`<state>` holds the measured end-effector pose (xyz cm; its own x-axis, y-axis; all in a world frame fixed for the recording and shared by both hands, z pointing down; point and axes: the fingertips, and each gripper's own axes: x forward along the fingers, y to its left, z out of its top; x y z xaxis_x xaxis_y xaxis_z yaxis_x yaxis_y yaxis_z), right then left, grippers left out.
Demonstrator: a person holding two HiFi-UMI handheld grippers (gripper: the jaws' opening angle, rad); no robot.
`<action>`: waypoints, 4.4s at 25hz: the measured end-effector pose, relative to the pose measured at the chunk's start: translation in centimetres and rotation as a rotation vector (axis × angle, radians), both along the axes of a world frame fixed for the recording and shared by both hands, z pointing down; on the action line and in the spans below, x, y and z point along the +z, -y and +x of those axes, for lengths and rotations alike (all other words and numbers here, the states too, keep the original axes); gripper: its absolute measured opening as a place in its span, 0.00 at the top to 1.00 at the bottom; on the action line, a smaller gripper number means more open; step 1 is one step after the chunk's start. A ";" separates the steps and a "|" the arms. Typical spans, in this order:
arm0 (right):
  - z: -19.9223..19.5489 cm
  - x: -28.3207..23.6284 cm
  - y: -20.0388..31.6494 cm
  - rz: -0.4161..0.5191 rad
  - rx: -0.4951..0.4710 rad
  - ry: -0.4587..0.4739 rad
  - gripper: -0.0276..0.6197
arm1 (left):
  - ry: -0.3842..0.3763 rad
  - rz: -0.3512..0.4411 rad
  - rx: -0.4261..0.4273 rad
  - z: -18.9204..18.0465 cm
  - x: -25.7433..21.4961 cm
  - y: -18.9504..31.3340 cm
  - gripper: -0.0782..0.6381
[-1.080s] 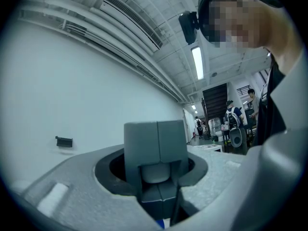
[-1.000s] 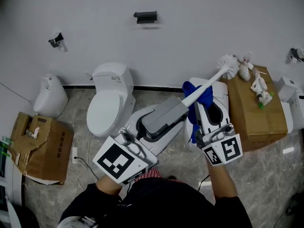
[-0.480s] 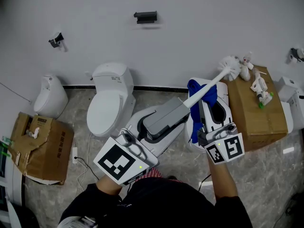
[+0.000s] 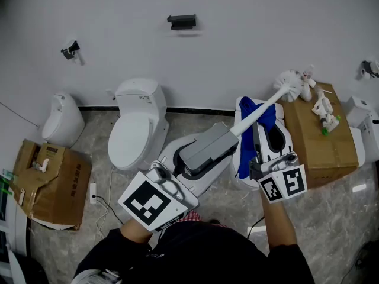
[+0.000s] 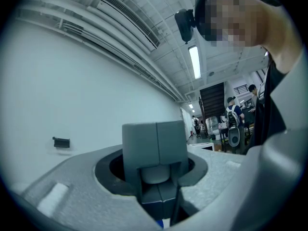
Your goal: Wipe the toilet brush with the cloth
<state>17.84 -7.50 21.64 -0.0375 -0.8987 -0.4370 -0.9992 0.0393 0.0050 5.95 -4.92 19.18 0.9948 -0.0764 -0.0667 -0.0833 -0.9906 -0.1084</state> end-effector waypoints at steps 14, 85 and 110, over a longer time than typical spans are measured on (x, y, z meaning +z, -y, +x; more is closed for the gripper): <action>2.5 0.6 0.1 -0.036 0.057 0.027 0.86 | 0.007 -0.003 0.011 0.0 0.2 0.0 0.64; 3.5 2.5 1.1 -0.070 0.080 0.059 0.86 | -0.025 0.028 0.036 0.1 -0.1 -0.5 0.64; -6.7 1.6 2.9 -0.063 -0.133 -0.101 0.86 | -0.018 -0.002 0.039 -0.1 0.1 0.0 0.64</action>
<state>11.14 -10.38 23.21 -0.1990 -0.9084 -0.3677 -0.9797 0.1746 0.0987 5.85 -4.96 19.26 0.9957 -0.0377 -0.0847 -0.0465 -0.9933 -0.1054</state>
